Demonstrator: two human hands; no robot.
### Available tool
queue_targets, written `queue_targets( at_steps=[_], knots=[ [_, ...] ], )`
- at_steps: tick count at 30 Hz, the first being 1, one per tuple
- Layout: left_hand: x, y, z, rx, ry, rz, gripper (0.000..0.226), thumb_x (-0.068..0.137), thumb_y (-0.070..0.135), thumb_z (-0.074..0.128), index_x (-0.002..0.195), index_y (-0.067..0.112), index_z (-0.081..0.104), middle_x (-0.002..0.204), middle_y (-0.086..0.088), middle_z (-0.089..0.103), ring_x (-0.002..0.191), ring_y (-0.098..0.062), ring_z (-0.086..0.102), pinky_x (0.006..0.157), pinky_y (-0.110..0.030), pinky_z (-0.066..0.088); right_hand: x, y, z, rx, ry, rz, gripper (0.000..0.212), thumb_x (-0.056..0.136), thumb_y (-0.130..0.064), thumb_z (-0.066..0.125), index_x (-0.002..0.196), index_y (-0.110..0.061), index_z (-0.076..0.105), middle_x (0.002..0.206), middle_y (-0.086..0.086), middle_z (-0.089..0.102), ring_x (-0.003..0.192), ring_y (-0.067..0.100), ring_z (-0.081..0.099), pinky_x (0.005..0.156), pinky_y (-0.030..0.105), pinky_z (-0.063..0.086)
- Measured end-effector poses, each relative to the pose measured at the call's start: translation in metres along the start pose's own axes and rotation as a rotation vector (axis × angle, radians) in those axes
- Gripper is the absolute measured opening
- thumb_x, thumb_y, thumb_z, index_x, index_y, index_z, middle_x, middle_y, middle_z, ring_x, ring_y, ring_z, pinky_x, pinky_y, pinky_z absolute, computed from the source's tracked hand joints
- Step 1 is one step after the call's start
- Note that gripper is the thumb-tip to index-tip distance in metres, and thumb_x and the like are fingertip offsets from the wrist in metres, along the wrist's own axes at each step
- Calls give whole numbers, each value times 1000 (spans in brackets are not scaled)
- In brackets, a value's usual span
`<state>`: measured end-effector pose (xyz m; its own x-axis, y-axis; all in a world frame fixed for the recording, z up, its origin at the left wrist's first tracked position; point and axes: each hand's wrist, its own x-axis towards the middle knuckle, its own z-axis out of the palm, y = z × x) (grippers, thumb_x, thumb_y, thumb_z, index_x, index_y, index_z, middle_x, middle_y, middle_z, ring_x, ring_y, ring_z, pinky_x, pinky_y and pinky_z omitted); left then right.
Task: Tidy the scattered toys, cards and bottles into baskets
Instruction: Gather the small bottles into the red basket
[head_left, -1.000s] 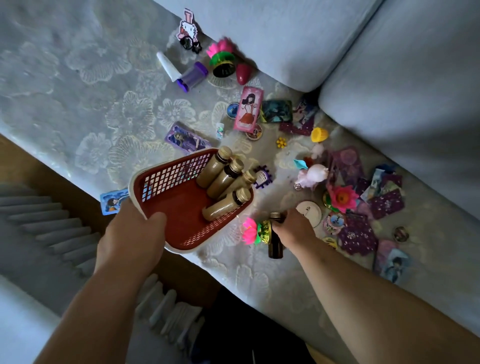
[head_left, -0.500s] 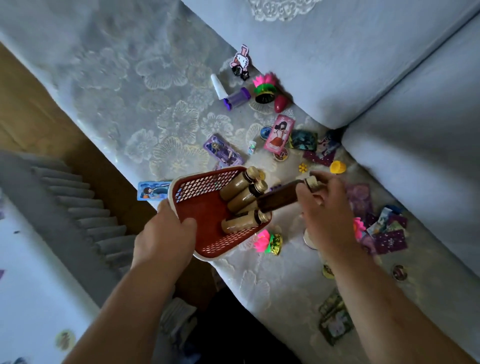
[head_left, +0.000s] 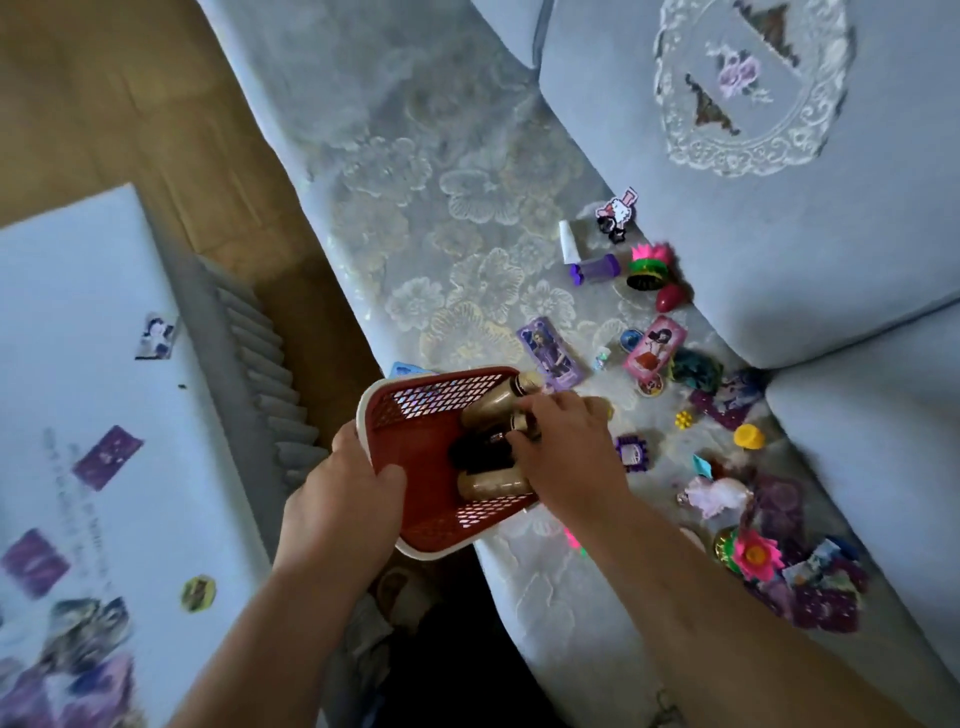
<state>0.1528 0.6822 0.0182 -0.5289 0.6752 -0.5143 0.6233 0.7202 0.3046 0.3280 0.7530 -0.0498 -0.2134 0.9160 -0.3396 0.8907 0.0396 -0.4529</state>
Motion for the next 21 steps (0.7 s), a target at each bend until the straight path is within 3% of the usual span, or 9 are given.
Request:
queue_targets(
  at_steps=[3,10,15,21],
  knots=[
    [5,-16,-16,-41,19,-26,23,88,24,50,109,21,42,106,-12,65,98,-37,59,76,-37,39,5,-25,2,-18,34,-64,37,88,-32,54,125,-27,56,124,1,47,116,25,35,99,33,31],
    [26,-81,-58,-134,71,-106,18,91,23,47,108,20,41,92,-5,57,82,-30,51,73,-35,39,19,-101,29,1,37,-93,42,86,-30,57,126,-18,51,132,7,45,122,28,35,103,40,30],
    [33,-132,-84,-181,96,-240,23,90,24,46,112,18,41,105,-14,62,98,-39,57,75,-37,38,23,-154,58,30,-130,-66,61,91,-41,55,141,-13,36,142,11,40,131,29,37,103,39,33],
    [32,-214,-103,-327,116,-407,23,89,23,46,111,17,42,102,-11,63,94,-37,60,74,-38,45,23,-229,103,-7,-345,-146,62,91,-50,52,142,-16,36,138,10,50,127,28,46,97,36,37]
  ],
)
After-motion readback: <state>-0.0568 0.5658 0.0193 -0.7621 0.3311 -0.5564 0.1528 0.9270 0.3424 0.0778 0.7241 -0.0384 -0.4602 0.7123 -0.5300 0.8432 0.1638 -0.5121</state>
